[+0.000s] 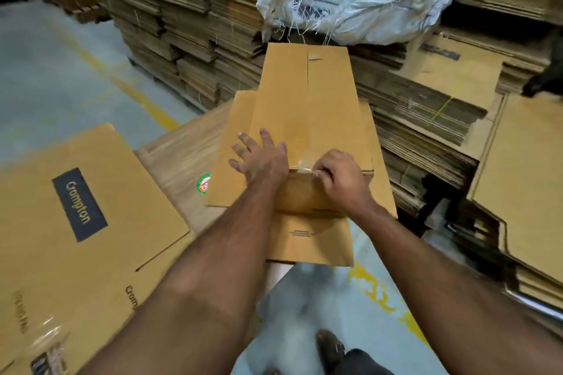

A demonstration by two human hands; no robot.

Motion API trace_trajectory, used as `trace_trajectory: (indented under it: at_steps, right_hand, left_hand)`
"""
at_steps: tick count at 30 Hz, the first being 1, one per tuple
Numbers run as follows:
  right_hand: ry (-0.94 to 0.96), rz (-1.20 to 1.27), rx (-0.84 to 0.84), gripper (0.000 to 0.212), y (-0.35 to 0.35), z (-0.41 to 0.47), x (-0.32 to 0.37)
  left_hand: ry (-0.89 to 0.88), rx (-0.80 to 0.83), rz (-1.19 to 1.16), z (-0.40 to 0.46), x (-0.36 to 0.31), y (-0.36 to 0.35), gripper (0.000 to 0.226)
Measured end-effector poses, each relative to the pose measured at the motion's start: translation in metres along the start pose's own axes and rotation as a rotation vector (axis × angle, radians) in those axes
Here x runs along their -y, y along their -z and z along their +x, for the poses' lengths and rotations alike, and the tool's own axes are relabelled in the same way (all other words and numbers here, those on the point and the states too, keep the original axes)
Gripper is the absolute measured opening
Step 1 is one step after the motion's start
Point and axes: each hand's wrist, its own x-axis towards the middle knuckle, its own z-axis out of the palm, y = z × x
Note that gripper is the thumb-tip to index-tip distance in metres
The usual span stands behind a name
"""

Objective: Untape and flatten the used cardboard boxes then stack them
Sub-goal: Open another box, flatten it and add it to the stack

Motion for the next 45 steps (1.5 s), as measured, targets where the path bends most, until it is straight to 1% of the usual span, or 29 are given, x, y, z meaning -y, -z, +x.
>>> trace_trajectory:
  at_steps: [7,9,12,14,17,21,25,29,36,41,45]
  right_hand:
    - [0.033,-0.053,-0.05,0.005,-0.003,-0.026,0.003]
    - [0.053,-0.128,-0.063,0.008,-0.008,-0.034,0.002]
    - [0.101,-0.246,-0.082,0.005,-0.014,-0.047,0.005]
    - [0.116,-0.28,-0.108,0.009,-0.015,-0.049,0.008]
    - [0.138,-0.281,-0.128,0.007,-0.018,-0.053,0.011]
    - [0.137,-0.286,-0.107,0.004,-0.023,-0.065,0.007]
    - [0.163,-0.303,-0.113,0.007,-0.022,-0.066,0.011]
    - [0.171,-0.304,-0.133,0.01,-0.024,-0.071,0.015]
    - [0.204,-0.316,-0.192,0.011,-0.025,-0.085,0.012]
    - [0.193,-0.304,-0.231,0.01,-0.026,-0.088,0.019]
    - [0.295,-0.26,-0.181,0.011,-0.035,-0.108,0.026]
  left_hand:
    - [-0.006,-0.026,-0.002,0.002,-0.001,-0.004,0.061]
    - [-0.013,-0.037,-0.002,0.002,-0.001,-0.006,0.061]
    - [-0.014,-0.053,0.005,0.003,-0.001,-0.008,0.061]
    - [-0.014,-0.057,0.011,0.004,-0.002,-0.009,0.061]
    - [-0.012,-0.041,0.031,0.005,-0.003,-0.009,0.061]
    - [-0.012,-0.037,0.067,0.003,-0.005,-0.006,0.061]
    - [-0.082,-0.088,0.183,-0.002,-0.008,-0.007,0.061]
    - [-0.132,-0.112,0.135,-0.002,-0.003,-0.008,0.06]
    - [-0.138,-0.034,0.095,0.004,0.001,-0.006,0.07]
    - [-0.129,0.041,0.084,0.004,0.001,0.002,0.072]
    - [-0.101,0.097,0.073,0.003,-0.001,0.01,0.074]
